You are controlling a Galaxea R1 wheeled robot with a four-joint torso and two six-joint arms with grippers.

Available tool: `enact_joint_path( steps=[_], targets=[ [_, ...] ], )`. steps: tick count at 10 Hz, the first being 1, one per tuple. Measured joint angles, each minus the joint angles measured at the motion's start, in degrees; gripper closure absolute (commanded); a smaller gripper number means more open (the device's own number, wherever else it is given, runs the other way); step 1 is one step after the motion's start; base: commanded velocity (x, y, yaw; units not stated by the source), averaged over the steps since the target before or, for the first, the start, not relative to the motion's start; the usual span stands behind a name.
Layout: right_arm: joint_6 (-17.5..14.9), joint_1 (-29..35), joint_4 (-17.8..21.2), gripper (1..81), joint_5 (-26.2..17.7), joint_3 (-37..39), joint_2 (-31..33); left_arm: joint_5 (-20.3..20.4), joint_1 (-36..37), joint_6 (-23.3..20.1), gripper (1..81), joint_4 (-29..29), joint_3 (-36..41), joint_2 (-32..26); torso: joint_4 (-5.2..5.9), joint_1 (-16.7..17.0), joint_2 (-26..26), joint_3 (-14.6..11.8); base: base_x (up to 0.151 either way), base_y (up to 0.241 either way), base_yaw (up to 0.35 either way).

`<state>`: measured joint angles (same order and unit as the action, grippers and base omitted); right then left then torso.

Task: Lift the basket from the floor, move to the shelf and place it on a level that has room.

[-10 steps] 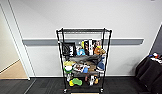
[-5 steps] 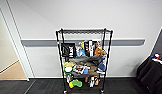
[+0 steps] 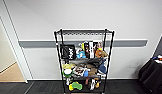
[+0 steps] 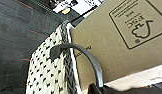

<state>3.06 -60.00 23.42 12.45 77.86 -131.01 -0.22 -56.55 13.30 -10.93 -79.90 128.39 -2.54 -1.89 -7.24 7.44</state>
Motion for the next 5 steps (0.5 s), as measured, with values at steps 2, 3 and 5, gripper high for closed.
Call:
enact_joint_path(
  steps=[2,3,5],
  targets=[
    [-0.01,-0.02,-0.02,81.1,0.00,0.00,0.02,0.01,0.00,0.00,81.1,0.00,0.00,-0.02,0.00,0.02,-0.02,0.00,0.135,0.000,0.000],
    [-0.01,-0.02,-0.02,81.1,0.00,0.00,0.00,0.01,0.00,0.00,81.1,0.00,0.00,-0.04,0.00,0.02,-0.02,0.00,0.143,0.000,0.000],
    [-0.01,-0.05,-0.02,81.1,-0.02,0.00,0.00,0.01,0.00,0.00,81.1,0.02,0.00,-0.02,0.00,0.02,-0.02,0.00,0.150,0.000,0.000]
  ],
)
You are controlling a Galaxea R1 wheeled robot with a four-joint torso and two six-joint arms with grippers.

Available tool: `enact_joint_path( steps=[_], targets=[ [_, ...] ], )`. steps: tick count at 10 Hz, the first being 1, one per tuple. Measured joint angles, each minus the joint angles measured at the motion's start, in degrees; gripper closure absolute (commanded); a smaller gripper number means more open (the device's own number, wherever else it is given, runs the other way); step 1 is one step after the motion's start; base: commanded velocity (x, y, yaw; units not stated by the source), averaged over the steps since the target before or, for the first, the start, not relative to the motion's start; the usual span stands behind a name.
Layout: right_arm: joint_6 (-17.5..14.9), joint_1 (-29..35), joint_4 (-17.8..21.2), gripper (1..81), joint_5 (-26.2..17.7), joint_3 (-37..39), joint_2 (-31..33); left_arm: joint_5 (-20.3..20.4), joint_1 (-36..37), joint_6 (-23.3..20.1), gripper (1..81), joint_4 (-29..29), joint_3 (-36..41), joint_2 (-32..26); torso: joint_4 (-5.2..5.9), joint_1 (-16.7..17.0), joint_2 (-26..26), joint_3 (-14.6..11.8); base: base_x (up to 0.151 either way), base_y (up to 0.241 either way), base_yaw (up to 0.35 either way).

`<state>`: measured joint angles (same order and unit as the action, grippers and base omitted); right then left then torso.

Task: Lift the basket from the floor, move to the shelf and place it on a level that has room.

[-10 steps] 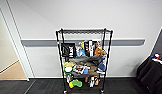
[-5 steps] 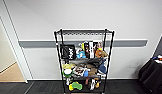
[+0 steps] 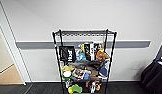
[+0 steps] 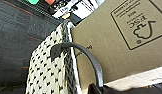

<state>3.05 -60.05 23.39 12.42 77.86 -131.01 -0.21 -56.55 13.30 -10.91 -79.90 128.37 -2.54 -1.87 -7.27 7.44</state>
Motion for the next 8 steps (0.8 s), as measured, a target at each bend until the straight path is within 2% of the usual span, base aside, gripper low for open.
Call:
enact_joint_path(
  steps=[2,8],
  targets=[
    [0.00,0.02,0.00,81.1,0.04,0.00,0.00,0.02,0.02,0.00,81.1,-0.02,0.02,-0.01,0.00,-0.02,0.00,0.00,0.150,0.000,0.000],
    [0.00,-0.09,0.00,81.1,0.20,0.00,0.13,0.07,0.02,0.00,81.1,0.00,0.11,0.16,0.00,-0.02,0.02,0.00,0.150,-0.061,0.000]
  ],
)
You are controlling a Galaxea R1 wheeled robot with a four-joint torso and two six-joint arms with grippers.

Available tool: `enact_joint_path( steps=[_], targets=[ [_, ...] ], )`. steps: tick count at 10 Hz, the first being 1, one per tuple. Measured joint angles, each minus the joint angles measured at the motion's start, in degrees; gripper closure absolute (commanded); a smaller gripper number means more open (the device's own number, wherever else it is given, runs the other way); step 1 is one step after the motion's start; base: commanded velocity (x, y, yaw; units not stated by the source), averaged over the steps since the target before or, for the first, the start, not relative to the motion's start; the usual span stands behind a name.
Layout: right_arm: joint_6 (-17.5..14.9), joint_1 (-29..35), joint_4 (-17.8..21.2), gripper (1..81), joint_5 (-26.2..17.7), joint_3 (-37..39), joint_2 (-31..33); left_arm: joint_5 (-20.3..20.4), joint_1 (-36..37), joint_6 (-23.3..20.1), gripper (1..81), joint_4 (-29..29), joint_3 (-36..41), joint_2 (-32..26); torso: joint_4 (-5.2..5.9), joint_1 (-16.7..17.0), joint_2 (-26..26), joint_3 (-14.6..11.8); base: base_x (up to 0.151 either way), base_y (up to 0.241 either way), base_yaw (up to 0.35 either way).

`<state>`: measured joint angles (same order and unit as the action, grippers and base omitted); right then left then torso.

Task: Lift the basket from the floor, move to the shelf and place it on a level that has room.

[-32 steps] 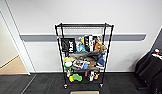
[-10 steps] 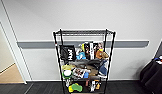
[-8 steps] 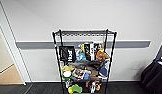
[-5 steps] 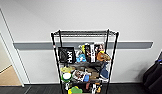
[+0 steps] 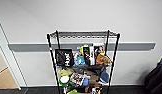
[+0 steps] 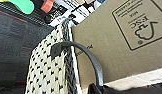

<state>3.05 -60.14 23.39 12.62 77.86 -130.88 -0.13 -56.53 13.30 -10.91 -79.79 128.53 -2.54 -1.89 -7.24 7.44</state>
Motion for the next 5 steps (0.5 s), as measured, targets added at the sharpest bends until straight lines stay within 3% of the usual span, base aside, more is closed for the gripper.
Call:
enact_joint_path(
  steps=[5],
  targets=[
    [0.01,-0.02,0.00,81.1,-0.16,0.00,-0.13,-0.02,0.00,0.00,81.1,0.00,0.02,-0.13,0.00,0.02,-0.02,0.00,0.135,0.000,0.000]
  ],
)
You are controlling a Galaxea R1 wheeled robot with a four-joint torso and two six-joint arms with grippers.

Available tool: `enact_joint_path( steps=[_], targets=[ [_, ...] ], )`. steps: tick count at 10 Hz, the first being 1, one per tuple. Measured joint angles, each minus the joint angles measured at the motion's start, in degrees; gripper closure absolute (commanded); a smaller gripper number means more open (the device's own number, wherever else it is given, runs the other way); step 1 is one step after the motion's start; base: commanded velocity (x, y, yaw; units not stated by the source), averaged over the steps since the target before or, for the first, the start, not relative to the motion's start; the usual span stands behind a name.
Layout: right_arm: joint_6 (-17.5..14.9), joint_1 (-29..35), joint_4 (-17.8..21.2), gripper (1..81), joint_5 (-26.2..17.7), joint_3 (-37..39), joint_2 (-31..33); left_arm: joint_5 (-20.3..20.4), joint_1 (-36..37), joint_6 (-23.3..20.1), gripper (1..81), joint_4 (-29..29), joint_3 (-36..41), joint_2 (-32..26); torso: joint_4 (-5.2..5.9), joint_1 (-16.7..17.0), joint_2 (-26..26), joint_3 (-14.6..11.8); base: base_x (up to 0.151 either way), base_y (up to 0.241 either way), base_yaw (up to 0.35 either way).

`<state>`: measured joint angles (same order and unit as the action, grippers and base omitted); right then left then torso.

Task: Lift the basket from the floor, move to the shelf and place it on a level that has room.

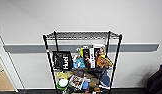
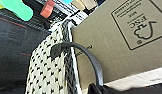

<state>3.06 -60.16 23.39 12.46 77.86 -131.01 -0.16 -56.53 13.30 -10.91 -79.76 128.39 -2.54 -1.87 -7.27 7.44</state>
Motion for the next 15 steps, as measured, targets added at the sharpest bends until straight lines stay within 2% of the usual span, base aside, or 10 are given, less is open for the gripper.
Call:
enact_joint_path(
  steps=[6,9,15],
  targets=[
    [-0.01,-0.52,-0.05,81.1,-0.04,-0.07,0.11,0.37,-0.57,-0.02,81.1,0.02,1.29,-0.88,0.00,0.11,-0.05,-0.02,0.133,0.000,0.000],
    [-0.04,-1.91,-1.18,81.1,2.19,-1.34,0.69,5.45,-3.50,-0.66,81.1,1.90,2.12,-1.00,0.00,0.07,0.00,0.00,0.151,0.000,0.000],
    [-0.04,-2.71,-1.65,81.1,2.80,-2.04,0.98,6.13,-4.80,-0.95,81.1,3.01,2.51,-0.96,0.00,0.09,-0.02,-0.02,0.146,0.000,0.000]
  ],
)
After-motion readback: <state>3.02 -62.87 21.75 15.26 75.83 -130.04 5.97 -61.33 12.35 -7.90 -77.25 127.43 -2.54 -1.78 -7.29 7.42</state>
